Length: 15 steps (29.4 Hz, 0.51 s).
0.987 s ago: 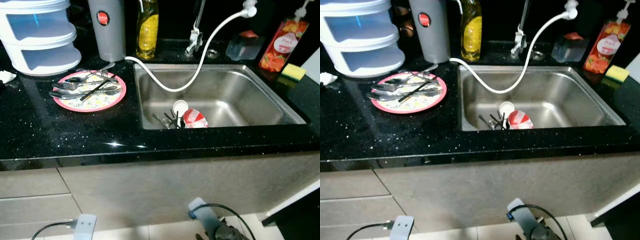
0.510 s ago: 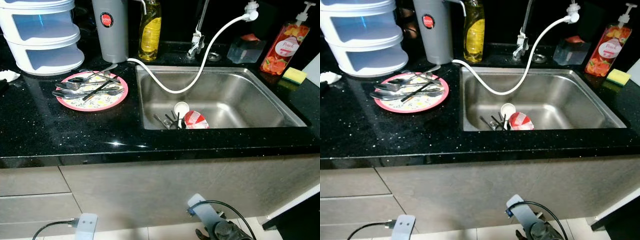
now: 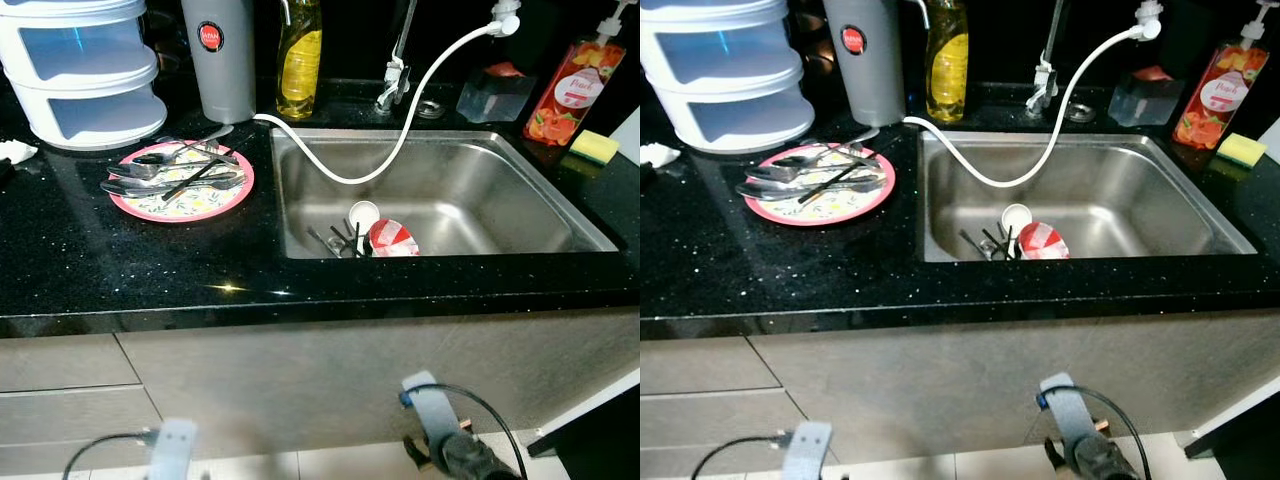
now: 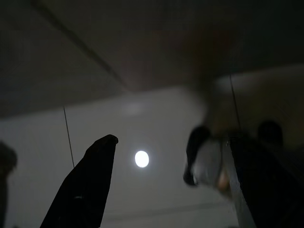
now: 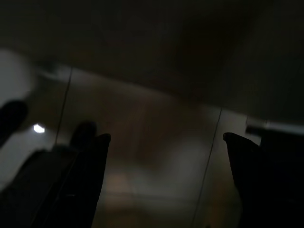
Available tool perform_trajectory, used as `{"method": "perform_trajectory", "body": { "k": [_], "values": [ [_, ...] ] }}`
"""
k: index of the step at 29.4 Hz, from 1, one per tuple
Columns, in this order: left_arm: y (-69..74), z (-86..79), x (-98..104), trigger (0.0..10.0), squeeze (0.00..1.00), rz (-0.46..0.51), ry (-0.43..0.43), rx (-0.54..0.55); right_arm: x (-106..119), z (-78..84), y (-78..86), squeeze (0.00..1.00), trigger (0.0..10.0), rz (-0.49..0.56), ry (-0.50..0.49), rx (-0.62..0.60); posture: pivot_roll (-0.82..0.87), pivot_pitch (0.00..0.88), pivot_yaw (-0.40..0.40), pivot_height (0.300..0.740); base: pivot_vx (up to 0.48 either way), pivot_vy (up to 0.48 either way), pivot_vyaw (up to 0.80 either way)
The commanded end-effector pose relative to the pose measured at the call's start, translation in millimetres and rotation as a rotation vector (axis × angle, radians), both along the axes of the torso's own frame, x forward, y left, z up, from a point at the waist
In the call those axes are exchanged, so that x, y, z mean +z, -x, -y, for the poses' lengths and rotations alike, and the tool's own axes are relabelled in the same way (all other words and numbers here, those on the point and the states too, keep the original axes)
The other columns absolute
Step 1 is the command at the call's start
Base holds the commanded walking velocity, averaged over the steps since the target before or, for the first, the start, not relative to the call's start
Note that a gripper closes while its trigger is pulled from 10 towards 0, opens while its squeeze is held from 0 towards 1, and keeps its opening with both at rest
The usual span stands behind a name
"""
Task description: Kitchen organization
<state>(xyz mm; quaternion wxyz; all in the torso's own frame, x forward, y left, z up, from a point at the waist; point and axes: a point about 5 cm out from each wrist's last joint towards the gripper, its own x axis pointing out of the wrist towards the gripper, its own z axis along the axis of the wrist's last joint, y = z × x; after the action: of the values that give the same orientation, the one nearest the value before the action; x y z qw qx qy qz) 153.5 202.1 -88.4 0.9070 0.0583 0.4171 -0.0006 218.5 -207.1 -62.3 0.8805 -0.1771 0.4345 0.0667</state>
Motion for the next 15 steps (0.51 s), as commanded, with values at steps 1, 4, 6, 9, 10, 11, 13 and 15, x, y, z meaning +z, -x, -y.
{"method": "perform_trajectory", "body": {
  "k": [1, 4, 6, 9, 10, 11, 13, 15],
  "values": [
    [2.6, -3.6, -0.2, 10.0, 0.00, -0.005, -0.014, -0.023, 0.5, -0.4, -1.1, 0.00, 10.0, 0.000, -0.012, -0.011, 0.17, 0.000, -0.062, 0.740, 0.000, 0.000, 0.00],
    [-1.4, -3.6, 1.9, 10.0, 0.00, 0.022, -0.004, 0.015, 0.3, -4.5, -1.8, 0.00, 10.0, -0.010, -0.020, 0.014, 0.17, 0.000, -0.075, 0.740, 0.000, 0.000, 0.00],
    [-4.3, -3.3, 3.6, 10.0, 0.00, 0.040, 0.014, 0.025, -0.7, -5.6, -0.3, 0.00, 10.0, -0.016, -0.026, 0.028, 0.17, 0.000, -0.075, 0.740, 0.000, 0.000, 0.00],
    [-11.1, 4.2, 7.6, 10.0, 0.00, 0.087, 0.066, -0.021, -1.6, -8.6, 1.0, 0.00, 10.0, -0.016, -0.039, 0.058, 0.17, 0.000, -0.065, 0.740, 0.000, 0.000, 0.00],
    [-11.5, 10.6, 7.8, 10.0, 0.00, 0.098, 0.084, -0.043, -1.1, -6.9, 0.7, 0.00, 10.0, -0.009, -0.048, 0.031, 0.17, 0.000, -0.066, 0.740, 0.000, 0.000, 0.00],
    [-12.1, 13.8, 8.3, 10.0, 0.00, 0.106, 0.087, -0.052, -0.8, -5.9, 0.5, 0.00, 10.0, -0.004, -0.052, 0.015, 0.17, 0.000, -0.071, 0.740, 0.000, 0.000, 0.00],
    [-17.8, 16.6, 12.8, 10.0, 0.00, 0.151, 0.074, -0.067, 0.1, -6.8, -0.8, 0.00, 10.0, 0.001, -0.054, 0.035, 0.16, 0.000, -0.076, 0.740, 0.000, 0.000, 0.00],
    [-24.3, 17.5, 17.5, 10.0, 0.00, 0.190, 0.076, -0.064, 1.2, -10.3, -2.6, 0.00, 10.0, 0.016, -0.068, 0.067, 0.17, 0.000, -0.064, 0.740, 0.000, 0.000, 0.00]
  ]
}}
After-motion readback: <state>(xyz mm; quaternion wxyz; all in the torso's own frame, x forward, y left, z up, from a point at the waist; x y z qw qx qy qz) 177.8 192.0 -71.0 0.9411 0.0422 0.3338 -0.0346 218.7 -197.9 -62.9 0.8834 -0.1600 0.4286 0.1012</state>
